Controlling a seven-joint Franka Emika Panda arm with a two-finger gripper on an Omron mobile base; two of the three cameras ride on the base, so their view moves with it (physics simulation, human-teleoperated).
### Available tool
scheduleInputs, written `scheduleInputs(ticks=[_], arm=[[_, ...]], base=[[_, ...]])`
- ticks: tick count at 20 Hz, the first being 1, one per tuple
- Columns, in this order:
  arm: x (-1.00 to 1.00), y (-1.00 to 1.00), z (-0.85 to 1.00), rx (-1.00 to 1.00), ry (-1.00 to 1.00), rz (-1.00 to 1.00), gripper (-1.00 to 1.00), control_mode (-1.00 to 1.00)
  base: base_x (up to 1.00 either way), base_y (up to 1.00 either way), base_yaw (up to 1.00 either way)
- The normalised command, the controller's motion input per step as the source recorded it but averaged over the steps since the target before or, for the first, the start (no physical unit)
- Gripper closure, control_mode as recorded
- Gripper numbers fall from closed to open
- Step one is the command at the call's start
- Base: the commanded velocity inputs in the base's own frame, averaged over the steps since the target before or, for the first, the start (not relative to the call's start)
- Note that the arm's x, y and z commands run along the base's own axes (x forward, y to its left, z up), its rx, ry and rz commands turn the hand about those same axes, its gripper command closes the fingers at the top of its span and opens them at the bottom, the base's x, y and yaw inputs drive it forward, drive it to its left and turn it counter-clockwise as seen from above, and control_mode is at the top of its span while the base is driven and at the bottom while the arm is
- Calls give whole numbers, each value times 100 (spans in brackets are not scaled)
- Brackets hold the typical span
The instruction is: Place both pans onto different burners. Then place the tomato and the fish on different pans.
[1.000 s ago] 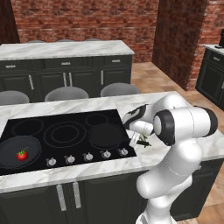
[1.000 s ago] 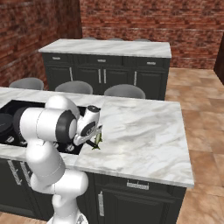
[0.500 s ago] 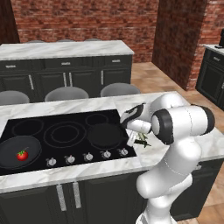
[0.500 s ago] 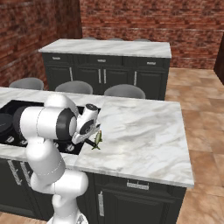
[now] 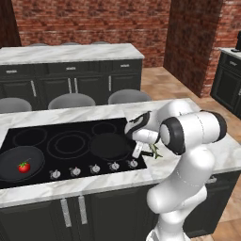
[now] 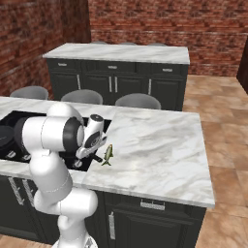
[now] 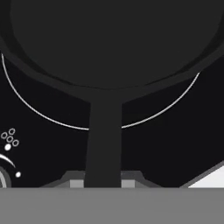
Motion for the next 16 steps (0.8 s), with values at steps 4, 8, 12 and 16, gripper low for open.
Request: scheduleInputs(ticks=[4,8,12,16], arm=[[-9,0,-38,-6,0,0,100,-100],[-31,-1,-18,-3,0,0,-100,-100],[-56,-9,0,0,-1,0,-100,-100],[-43,-9,19,4,-4,0,-100,-100]], base=[[0,0,0],[0,0,0],[0,0,0],[0,0,0]])
